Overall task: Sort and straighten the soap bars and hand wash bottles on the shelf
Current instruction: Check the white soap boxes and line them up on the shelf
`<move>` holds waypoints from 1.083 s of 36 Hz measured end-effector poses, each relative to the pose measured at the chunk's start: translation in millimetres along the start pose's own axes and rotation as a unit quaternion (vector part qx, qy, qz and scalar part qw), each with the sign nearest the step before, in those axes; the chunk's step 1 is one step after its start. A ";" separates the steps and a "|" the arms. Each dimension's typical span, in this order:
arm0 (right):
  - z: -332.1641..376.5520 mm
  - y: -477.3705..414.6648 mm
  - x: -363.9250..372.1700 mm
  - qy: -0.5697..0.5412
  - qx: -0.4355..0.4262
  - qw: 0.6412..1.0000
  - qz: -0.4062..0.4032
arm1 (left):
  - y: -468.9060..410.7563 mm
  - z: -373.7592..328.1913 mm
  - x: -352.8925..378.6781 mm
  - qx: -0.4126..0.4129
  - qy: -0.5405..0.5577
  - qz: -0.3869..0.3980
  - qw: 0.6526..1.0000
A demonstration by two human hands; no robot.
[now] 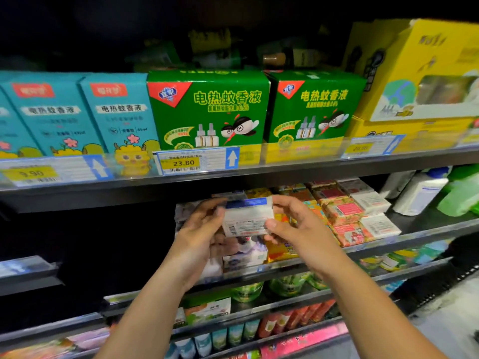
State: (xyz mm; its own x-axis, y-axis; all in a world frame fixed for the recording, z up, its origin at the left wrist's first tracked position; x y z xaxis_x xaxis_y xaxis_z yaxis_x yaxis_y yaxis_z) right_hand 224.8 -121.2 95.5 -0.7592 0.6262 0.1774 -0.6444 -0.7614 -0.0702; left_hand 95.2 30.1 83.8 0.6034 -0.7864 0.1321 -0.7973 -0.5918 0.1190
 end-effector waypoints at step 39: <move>-16.8 90.7 -192.8 0.506 0.051 0.841 -0.181 | -78.8 75.5 154.3 0.318 -0.693 0.111 0.637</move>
State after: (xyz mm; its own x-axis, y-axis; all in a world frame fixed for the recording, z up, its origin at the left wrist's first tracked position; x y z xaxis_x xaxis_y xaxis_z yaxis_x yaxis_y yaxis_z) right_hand 311.1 -308.2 38.5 -0.2354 0.6032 -0.7620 -0.8784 -0.4675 -0.0987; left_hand 250.0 -58.0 20.5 0.2316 -0.0036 -0.9728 -0.9719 -0.0439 -0.2312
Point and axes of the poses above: each hand's wrist, its own y-axis away from the middle knuckle, its own x-axis out of the palm, z = x × y, the point moved 1 cm from there along -y, towards the middle knuckle, and after that the axes turned 13 degrees about -y, right-handed, at the moved point
